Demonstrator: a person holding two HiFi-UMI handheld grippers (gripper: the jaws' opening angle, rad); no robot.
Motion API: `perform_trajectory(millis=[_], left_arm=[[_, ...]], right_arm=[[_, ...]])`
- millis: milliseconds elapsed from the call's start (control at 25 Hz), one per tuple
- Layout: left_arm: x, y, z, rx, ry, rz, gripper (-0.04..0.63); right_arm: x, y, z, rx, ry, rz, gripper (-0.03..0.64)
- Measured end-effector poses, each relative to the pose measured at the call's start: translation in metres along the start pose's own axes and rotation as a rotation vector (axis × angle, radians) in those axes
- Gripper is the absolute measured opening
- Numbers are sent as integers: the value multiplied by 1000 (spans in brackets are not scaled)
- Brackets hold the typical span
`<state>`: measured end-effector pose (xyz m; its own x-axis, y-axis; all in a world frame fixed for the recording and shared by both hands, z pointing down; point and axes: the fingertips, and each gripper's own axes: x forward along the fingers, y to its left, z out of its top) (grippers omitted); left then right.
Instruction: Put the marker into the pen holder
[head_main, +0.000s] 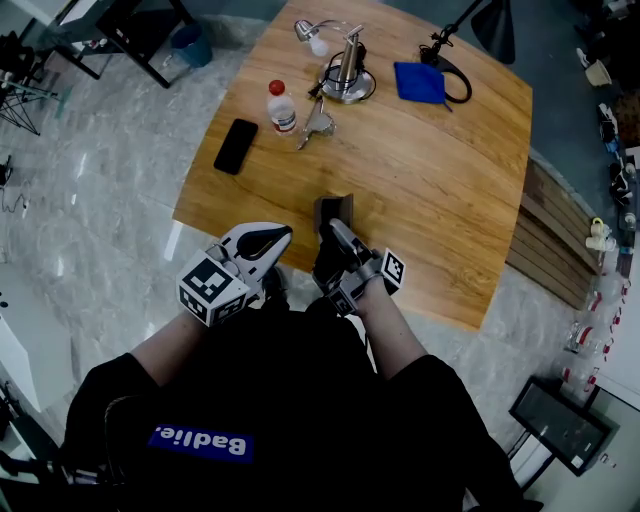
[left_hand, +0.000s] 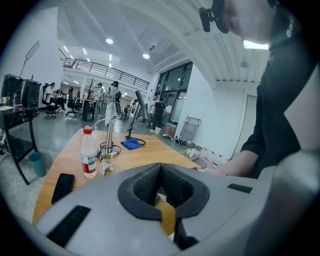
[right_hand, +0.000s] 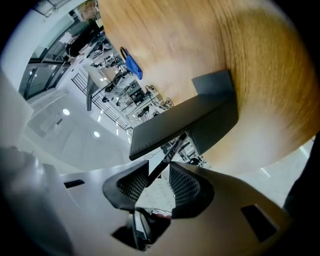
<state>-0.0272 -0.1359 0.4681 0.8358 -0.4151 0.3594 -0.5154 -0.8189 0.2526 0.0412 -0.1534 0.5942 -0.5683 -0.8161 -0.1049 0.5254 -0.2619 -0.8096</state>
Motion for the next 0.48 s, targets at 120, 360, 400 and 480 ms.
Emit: perform_trajectory(millis=[120,360,400,480], left_arm=[[-2,-1,-2,0,5,0,8],[-2,-2,-4,-2,14,-8,9],[-1,-2,-4,-2,15,-10,9],[-1,-4,-4,-1,15,-14,9]], right_arm=[[2,5,-2,24,-15,50,112],[4,14,3,75,-26,154,112],[5,13,3,78,-26,152,112],[5,12,1,79,-21,153,112]])
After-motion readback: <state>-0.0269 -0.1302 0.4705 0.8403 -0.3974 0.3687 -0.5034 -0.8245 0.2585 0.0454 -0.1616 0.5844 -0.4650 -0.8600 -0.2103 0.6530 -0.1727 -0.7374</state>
